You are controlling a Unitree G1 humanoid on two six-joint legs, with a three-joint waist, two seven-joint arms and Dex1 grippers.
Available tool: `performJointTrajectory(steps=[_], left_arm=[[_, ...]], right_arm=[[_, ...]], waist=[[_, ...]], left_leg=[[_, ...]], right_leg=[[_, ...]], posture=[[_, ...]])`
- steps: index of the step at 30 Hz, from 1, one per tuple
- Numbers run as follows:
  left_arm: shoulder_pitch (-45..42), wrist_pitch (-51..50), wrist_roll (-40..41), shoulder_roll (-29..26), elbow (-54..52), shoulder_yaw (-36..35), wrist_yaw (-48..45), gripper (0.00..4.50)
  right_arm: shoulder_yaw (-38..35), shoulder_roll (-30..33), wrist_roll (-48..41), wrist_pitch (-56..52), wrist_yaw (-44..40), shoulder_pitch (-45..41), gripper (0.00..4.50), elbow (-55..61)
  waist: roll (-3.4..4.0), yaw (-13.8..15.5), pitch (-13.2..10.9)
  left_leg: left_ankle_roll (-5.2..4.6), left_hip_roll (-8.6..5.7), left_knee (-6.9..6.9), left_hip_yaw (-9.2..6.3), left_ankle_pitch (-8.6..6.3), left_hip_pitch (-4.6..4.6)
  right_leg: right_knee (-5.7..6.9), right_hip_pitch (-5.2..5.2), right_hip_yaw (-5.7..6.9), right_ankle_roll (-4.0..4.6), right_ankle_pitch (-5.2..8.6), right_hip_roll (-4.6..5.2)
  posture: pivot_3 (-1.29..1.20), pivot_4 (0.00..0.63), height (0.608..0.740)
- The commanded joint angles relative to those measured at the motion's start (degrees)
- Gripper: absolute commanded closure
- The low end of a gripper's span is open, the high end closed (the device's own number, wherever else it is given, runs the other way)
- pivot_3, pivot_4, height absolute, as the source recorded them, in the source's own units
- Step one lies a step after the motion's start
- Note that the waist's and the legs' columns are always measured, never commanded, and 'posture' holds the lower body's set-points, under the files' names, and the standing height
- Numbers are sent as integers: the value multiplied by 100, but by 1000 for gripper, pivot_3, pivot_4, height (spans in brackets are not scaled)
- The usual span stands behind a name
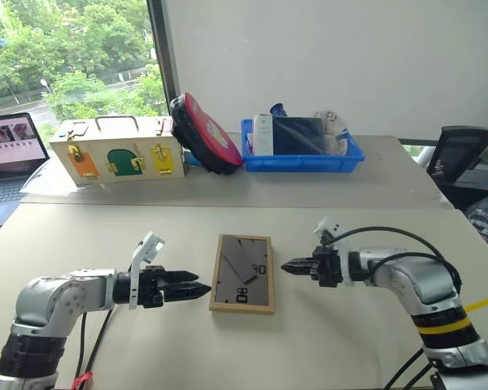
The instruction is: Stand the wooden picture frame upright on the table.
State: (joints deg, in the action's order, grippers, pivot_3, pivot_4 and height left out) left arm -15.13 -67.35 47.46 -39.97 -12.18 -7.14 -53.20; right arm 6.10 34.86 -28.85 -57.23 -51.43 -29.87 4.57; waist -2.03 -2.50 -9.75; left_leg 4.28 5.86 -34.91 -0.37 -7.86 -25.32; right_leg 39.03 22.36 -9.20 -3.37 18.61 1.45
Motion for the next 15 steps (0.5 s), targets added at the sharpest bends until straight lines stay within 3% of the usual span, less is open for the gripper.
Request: performJointTrajectory(steps=[1,9,15], left_arm=[[66,-35,110,160,-200,116,186,23],[100,86,-21,804,-84,504,605,23],[316,-72,173,1278,-302,337,1088,23]], right_arm=[[49,-167,59,256,-6,-220,4500,-236],[407,-627,310,545,-27,-498,4500,-638],[441,-722,419,570,-34,-390,4500,-516]], waist=[[0,-1,0],[1,23,0],[9,70,6]], left_leg=[[0,0,1,0,0,0],[0,-1,-1,0,0,2],[0,-4,-12,0,0,7]], right_leg=[[0,0,0,0,0,0],[0,-5,0,1,-1,1],[-1,-12,0,-5,-4,3]], posture=[[0,150,719],[0,150,719],[0,150,719]])
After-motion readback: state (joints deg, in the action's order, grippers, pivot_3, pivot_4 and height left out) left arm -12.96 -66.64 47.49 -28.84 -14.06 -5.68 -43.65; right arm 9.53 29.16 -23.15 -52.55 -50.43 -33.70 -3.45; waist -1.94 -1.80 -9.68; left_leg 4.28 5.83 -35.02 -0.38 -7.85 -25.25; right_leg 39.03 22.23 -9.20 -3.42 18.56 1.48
